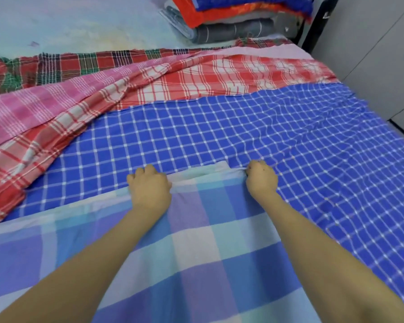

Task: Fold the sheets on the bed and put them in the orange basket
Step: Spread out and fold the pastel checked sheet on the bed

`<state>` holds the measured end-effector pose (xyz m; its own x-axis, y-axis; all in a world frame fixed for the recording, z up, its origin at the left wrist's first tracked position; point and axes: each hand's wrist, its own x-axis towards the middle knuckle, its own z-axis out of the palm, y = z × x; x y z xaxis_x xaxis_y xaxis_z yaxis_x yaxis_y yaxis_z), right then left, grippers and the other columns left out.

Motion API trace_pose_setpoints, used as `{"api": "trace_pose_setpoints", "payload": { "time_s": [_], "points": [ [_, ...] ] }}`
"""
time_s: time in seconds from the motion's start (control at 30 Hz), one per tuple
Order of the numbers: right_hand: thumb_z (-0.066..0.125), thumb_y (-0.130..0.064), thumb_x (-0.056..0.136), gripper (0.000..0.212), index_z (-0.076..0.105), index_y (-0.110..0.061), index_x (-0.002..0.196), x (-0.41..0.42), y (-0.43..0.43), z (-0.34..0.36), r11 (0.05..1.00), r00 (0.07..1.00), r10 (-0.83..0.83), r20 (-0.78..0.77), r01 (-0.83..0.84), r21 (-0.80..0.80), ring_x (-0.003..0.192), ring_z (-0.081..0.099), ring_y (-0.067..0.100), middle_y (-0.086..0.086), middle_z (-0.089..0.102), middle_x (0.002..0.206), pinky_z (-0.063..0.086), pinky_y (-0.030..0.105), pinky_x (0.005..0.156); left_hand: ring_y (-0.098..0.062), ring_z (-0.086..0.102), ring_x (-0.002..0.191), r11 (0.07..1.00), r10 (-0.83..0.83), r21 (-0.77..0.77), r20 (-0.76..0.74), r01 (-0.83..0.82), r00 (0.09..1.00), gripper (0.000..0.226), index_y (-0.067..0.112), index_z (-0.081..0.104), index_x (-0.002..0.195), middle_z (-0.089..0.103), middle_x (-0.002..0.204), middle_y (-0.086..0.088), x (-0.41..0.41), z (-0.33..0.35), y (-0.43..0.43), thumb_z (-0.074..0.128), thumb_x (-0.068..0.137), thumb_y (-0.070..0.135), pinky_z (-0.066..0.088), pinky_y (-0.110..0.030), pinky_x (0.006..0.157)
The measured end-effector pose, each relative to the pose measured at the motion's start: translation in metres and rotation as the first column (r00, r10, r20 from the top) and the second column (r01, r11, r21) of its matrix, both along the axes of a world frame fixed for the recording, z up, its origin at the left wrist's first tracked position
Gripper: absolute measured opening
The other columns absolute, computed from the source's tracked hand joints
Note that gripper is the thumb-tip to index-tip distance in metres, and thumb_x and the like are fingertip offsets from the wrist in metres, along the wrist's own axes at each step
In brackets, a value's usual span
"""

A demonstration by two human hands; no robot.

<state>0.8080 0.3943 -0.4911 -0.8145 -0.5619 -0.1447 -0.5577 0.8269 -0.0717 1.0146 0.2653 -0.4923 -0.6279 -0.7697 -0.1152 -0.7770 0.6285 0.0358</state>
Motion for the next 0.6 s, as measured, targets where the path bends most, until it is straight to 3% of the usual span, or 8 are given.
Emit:
{"api": "trace_pose_setpoints", "payload": {
  "time_s": [0.07, 0.13, 0.2, 0.27, 0.37, 0.43, 0.5, 0.6],
  "points": [
    [0.047, -0.009, 0.092, 0.034, 0.052, -0.011, 0.125, 0.002, -0.015, -0.005, 0.992, 0.996, 0.074, -0.043, -0.078, -0.098, 0.113, 0.048, 0.035, 0.013, 0.051, 0.125, 0.044, 0.04, 0.081, -0.03, 0.046, 0.107, 0.999, -0.039, -0.027, -0.042, 0.038, 0.998, 0.028, 0.013, 0.063, 0.108, 0.051, 0.116, -0.007, -0.004, -0.01, -0.001, 0.043, 0.096, 0.028, 0.033, -0.037, 0.087],
    [0.047, -0.014, 0.089, 0.037, 0.059, -0.019, 0.124, 0.003, -0.03, 0.004, 0.879, 0.913, 0.402, -0.074, -0.407, -0.249, 0.113, 0.046, 0.032, 0.007, 0.054, 0.124, 0.043, 0.04, 0.087, -0.033, 0.05, 0.096, 0.996, -0.084, -0.045, -0.178, 0.077, 0.98, 0.024, 0.009, 0.066, 0.095, 0.056, 0.104, -0.01, -0.002, -0.017, -0.004, 0.047, 0.094, 0.023, 0.033, -0.039, 0.078],
    [0.046, -0.026, 0.094, 0.028, 0.066, -0.022, 0.112, 0.002, -0.038, 0.01, 0.783, 0.79, 0.612, 0.033, -0.599, -0.168, 0.115, 0.045, 0.024, -0.003, 0.059, 0.12, 0.034, 0.036, 0.092, -0.034, 0.054, 0.078, 0.989, -0.146, -0.074, -0.293, 0.129, 0.945, 0.023, 0.007, 0.066, 0.076, 0.058, 0.084, -0.012, 0.006, -0.022, -0.005, 0.05, 0.088, 0.02, 0.03, -0.037, 0.069],
    [0.051, -0.041, 0.093, 0.026, 0.067, -0.021, 0.098, -0.008, -0.035, 0.014, 0.744, 0.74, 0.667, 0.09, -0.667, -0.039, 0.11, 0.046, 0.02, -0.006, 0.061, 0.109, 0.027, 0.032, 0.085, -0.031, 0.053, 0.069, 0.989, -0.142, -0.094, -0.381, 0.115, 0.913, 0.022, 0.009, 0.064, 0.069, 0.057, 0.074, -0.009, 0.015, -0.02, -0.004, 0.052, 0.082, 0.021, 0.027, -0.035, 0.067],
    [0.057, -0.048, 0.089, 0.028, 0.07, -0.023, 0.092, -0.023, -0.021, 0.029, 0.698, 0.697, 0.715, 0.041, -0.71, -0.092, 0.104, 0.047, 0.019, -0.007, 0.061, 0.109, 0.025, 0.031, 0.084, -0.028, 0.05, 0.07, 0.987, -0.156, -0.123, -0.507, 0.107, 0.848, 0.019, 0.011, 0.065, 0.07, 0.056, 0.075, -0.006, 0.024, -0.008, -0.003, 0.055, 0.082, 0.021, 0.025, -0.034, 0.07],
    [0.062, -0.043, 0.086, 0.024, 0.074, -0.022, 0.089, -0.024, -0.017, 0.044, 0.705, 0.706, 0.702, 0.094, -0.67, -0.23, 0.111, 0.047, 0.017, -0.007, 0.061, 0.117, 0.029, 0.034, 0.094, -0.027, 0.049, 0.071, 0.98, -0.194, -0.143, -0.548, 0.138, 0.813, 0.024, 0.011, 0.065, 0.071, 0.056, 0.077, -0.005, 0.026, 0.001, -0.004, 0.051, 0.085, 0.025, 0.024, -0.033, 0.071],
    [0.068, -0.027, 0.086, 0.012, 0.073, -0.019, 0.078, -0.015, -0.016, 0.065, 0.749, 0.725, 0.63, 0.278, -0.472, -0.466, 0.116, 0.047, 0.01, -0.009, 0.059, 0.122, 0.033, 0.03, 0.1, -0.027, 0.05, 0.073, 0.974, -0.227, -0.135, -0.557, 0.183, 0.799, 0.032, 0.012, 0.064, 0.072, 0.058, 0.08, -0.003, 0.028, 0.006, -0.005, 0.043, 0.086, 0.031, 0.023, -0.031, 0.072],
    [0.066, -0.009, 0.085, 0.021, 0.066, -0.014, 0.065, -0.007, -0.018, 0.093, 0.771, 0.502, 0.587, 0.635, -0.11, -0.627, 0.101, 0.059, 0.0, -0.009, 0.066, 0.107, 0.044, 0.018, 0.085, -0.024, 0.053, 0.089, 0.951, -0.305, -0.136, -0.573, 0.278, 0.761, 0.032, 0.012, 0.062, 0.074, 0.065, 0.096, -0.002, 0.033, 0.01, -0.009, 0.041, 0.088, 0.032, 0.028, -0.033, 0.076]
  ]
}}
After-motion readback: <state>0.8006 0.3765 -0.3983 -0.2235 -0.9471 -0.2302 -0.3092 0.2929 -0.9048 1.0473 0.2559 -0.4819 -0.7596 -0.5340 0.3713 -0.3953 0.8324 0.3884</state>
